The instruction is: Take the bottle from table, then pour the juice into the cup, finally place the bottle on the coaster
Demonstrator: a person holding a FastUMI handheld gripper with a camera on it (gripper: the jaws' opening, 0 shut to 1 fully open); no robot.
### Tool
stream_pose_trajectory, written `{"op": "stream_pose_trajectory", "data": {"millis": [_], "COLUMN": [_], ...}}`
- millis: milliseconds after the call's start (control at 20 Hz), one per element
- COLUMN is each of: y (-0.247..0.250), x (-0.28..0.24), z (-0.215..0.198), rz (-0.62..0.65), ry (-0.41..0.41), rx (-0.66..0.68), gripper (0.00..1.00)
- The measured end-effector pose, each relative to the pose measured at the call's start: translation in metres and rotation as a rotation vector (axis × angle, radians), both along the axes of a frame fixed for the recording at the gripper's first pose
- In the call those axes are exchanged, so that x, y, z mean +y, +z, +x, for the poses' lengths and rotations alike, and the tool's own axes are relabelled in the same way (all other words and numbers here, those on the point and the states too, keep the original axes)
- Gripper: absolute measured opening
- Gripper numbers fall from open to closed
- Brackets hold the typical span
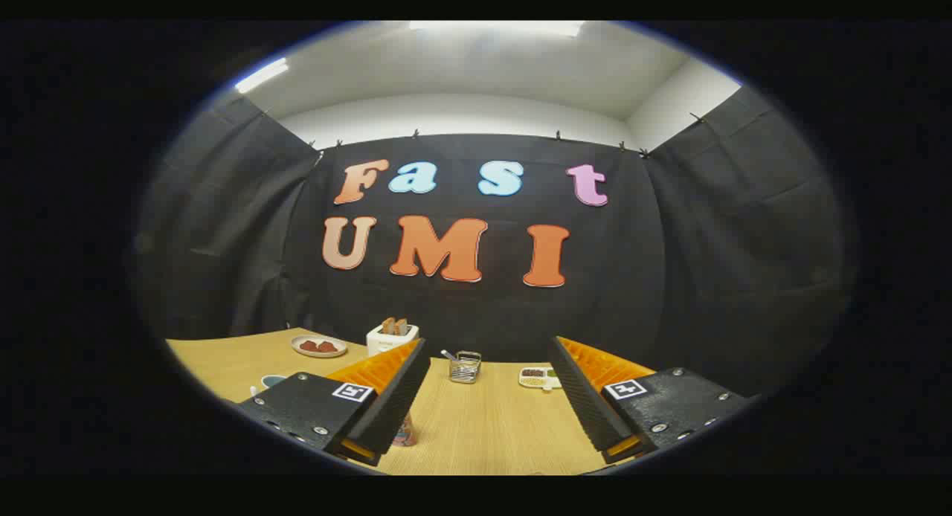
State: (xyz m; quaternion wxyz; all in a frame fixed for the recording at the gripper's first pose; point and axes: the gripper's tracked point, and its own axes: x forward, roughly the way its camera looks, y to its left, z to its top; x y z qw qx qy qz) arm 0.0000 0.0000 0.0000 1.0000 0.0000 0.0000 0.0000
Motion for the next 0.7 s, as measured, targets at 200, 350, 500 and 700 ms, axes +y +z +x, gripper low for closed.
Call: {"op": "stream_pose_trajectory", "data": {"millis": [200,350,500,700], "y": [0.008,0.007,0.007,0.011], "x": [0.006,0.025,0.035,0.042], "z": [-0.001,-0.004,-0.001,0.001], "rz": [-0.026,0.001,0.013,0.018], "ry": [0.012,0.057,0.080,0.087], "rx": [-0.016,-0.004,-0.005,-0.011], "gripper": [0.97,0.97,0.97,0.97]}}
